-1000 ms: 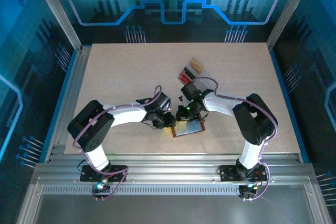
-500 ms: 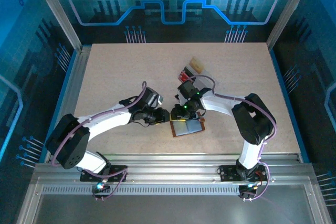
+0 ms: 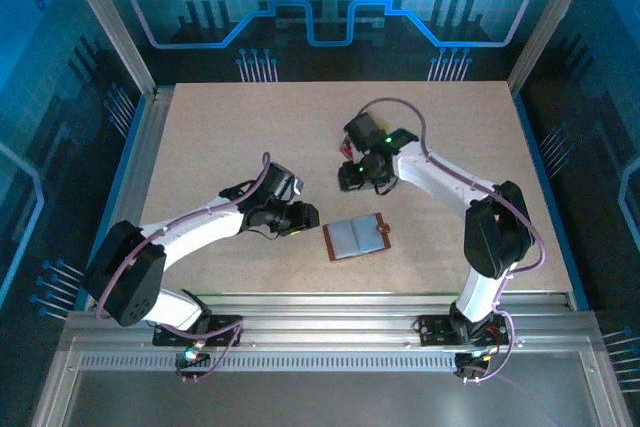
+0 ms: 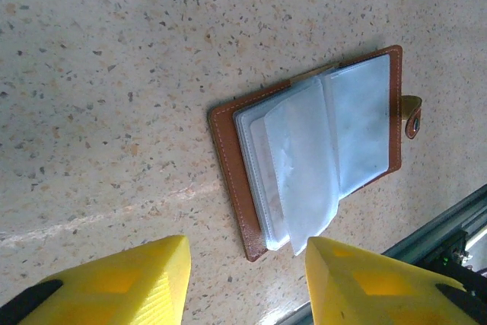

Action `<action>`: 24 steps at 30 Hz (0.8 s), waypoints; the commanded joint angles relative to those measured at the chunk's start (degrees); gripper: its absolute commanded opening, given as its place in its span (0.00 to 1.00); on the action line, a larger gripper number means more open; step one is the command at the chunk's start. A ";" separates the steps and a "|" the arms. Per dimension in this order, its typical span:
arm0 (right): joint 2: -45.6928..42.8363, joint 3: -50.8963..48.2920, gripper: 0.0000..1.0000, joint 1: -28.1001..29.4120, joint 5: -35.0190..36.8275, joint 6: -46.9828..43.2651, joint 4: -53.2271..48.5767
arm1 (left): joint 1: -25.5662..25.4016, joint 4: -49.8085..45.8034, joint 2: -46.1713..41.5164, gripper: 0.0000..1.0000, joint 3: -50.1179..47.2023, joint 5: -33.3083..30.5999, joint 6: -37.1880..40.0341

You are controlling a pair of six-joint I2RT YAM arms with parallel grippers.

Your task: Put the credit cards into the card holder

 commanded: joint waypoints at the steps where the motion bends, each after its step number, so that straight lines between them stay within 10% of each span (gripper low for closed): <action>1: 2.89 5.80 0.51 -1.89 20.58 -3.45 -10.89 | 0.47 -0.03 1.48 0.45 1.27 2.65 1.03; 24: 21.88 18.17 0.51 -4.96 34.81 -9.63 -10.76 | 0.47 2.42 4.60 0.45 2.33 4.47 0.15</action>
